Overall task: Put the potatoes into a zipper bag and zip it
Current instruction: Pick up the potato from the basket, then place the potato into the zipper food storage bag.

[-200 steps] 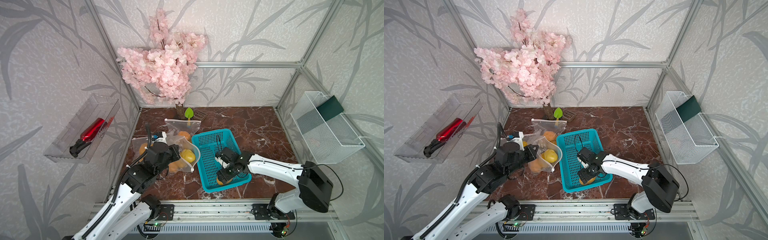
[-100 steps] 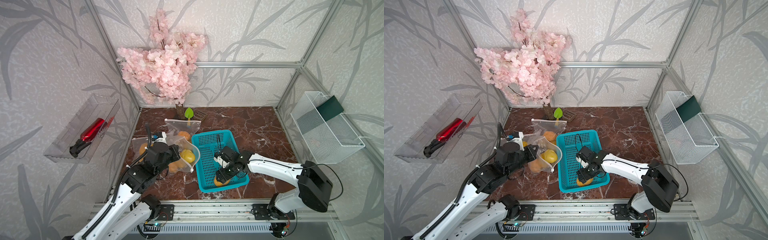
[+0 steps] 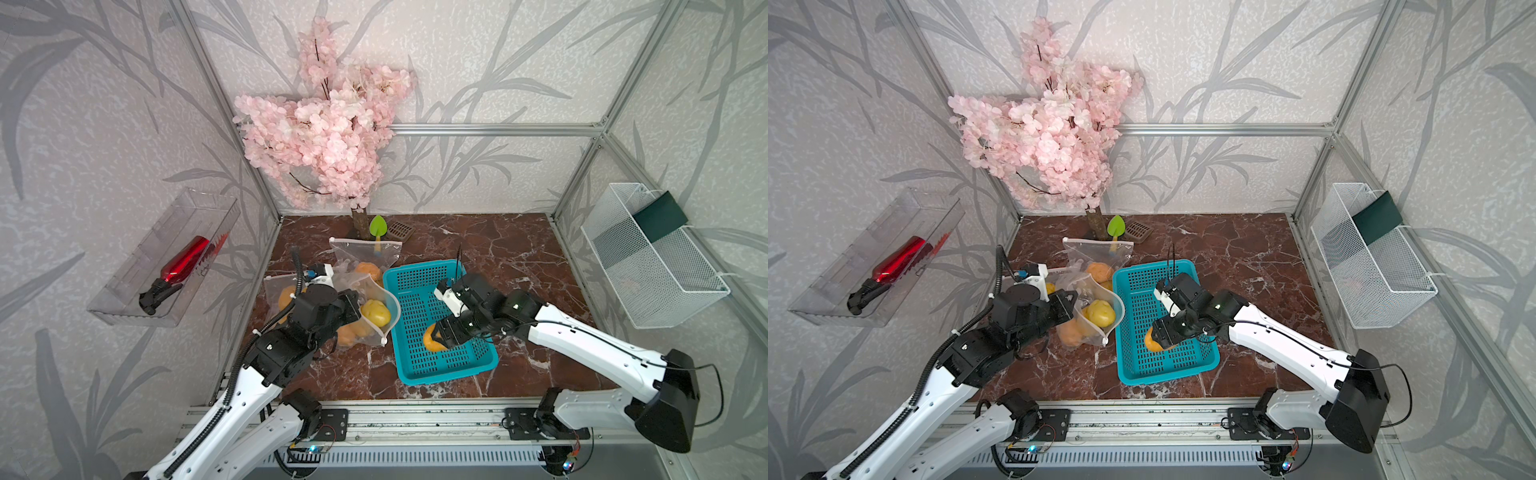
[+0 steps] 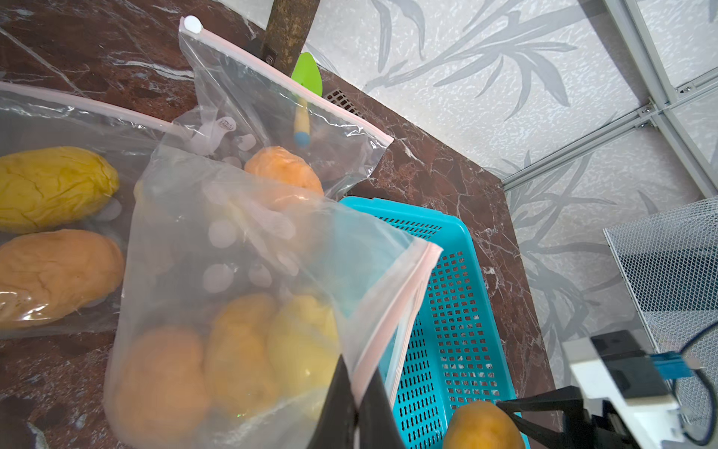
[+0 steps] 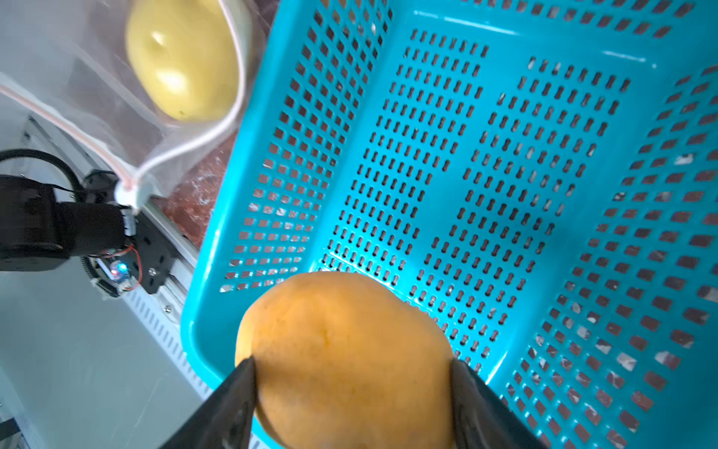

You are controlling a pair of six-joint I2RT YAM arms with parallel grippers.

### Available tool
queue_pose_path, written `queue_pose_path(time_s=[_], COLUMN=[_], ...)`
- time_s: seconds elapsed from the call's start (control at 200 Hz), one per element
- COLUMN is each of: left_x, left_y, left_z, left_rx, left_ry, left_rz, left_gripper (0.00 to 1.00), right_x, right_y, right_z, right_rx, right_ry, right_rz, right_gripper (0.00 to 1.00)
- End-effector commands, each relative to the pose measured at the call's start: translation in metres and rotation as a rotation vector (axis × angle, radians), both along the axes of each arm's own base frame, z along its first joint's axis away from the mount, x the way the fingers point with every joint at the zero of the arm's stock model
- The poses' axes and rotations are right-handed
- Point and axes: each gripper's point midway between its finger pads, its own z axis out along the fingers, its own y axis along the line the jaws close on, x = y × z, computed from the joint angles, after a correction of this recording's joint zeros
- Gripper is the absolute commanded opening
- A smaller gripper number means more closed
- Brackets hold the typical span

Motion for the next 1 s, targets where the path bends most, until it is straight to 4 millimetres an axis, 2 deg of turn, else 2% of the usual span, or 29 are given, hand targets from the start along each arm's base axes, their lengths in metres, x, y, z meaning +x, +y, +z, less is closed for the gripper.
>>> queue_pose_path(time_s=[0.0,0.175,0.315,0.45,0.64,0.76,0.785,0.795,0.83,0.995], left_x=[0.001,-0.001,-0.003,-0.002,0.0,-0.002,-0.002,-0.003,-0.004,-0.004], left_y=[-0.001,-0.004,-0.008,-0.007,-0.015,-0.021,-0.023,-0.023,-0.025,-0.028], left_z=[0.009,0.012,0.014,0.012,0.01,0.012,0.015,0.015,0.018,0.018], left_rx=[-0.013,-0.03,-0.046,-0.045,-0.054,-0.071,-0.076,-0.079,-0.087,-0.096], left_ry=[-0.03,-0.048,-0.055,-0.059,-0.047,-0.043,-0.051,-0.055,-0.064,-0.071], left_rz=[-0.009,-0.031,-0.049,-0.048,-0.077,-0.103,-0.118,-0.123,-0.136,-0.146], left_gripper=[0.0,0.0,0.0,0.0,0.0,0.0,0.0,0.0,0.0,0.0], right_x=[0.003,0.004,0.014,0.028,0.035,0.046,0.048,0.05,0.053,0.064], right_y=[0.008,0.043,0.067,0.091,0.127,0.142,0.144,0.146,0.151,0.165], right_z=[0.028,0.066,0.081,0.079,0.073,0.067,0.071,0.062,0.057,0.051], right_rx=[0.067,0.239,0.277,0.285,0.314,0.305,0.314,0.301,0.295,0.278], right_ry=[-0.003,0.028,0.02,0.042,0.123,0.12,0.116,0.129,0.14,0.136], right_rz=[-0.019,0.018,0.034,0.039,0.067,0.045,0.042,0.037,0.033,0.011], right_gripper=[0.22,0.22,0.22,0.21,0.17,0.17,0.17,0.17,0.17,0.17])
